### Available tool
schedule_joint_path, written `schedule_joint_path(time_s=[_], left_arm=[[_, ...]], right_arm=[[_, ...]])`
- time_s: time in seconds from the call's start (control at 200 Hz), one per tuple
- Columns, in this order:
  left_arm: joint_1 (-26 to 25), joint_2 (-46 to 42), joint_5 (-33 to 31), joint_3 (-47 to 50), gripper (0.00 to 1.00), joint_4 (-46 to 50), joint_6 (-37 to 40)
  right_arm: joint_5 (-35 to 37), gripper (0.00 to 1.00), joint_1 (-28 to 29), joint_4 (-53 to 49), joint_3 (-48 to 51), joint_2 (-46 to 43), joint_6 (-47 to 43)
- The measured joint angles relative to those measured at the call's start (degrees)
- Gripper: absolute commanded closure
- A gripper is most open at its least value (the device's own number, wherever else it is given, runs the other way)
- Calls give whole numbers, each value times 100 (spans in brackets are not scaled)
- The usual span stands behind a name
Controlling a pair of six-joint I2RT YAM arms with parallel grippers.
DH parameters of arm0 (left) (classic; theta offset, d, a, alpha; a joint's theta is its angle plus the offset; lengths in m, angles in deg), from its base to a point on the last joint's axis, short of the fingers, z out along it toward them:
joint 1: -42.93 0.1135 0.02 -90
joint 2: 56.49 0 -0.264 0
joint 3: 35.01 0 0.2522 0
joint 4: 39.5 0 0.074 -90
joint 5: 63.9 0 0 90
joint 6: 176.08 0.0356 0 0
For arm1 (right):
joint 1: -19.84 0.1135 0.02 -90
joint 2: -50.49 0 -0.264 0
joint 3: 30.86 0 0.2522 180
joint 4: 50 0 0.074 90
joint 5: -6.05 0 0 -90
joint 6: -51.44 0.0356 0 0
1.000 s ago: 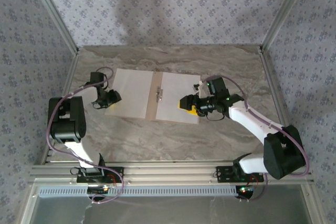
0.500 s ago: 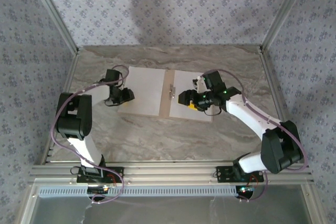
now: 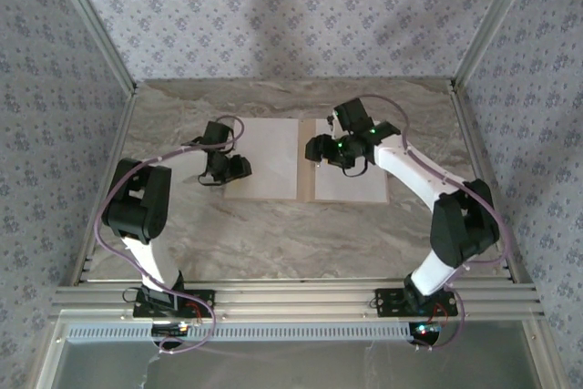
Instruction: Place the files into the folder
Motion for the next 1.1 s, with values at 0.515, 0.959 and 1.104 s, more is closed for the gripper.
schedule_joint_path(time_s=[0.515, 0.959, 1.104], left_arm=[[-94, -4, -2, 13, 61, -7, -59], [-96, -17, -2, 46, 61, -35, -59], [-94, -17, -2, 50, 61, -37, -59]], right_arm=[[944, 50, 79, -929, -1521, 1526, -236], [1272, 61, 122, -1355, -2297, 2149, -345], [1344, 64, 144, -1471, -2404, 2288, -363]])
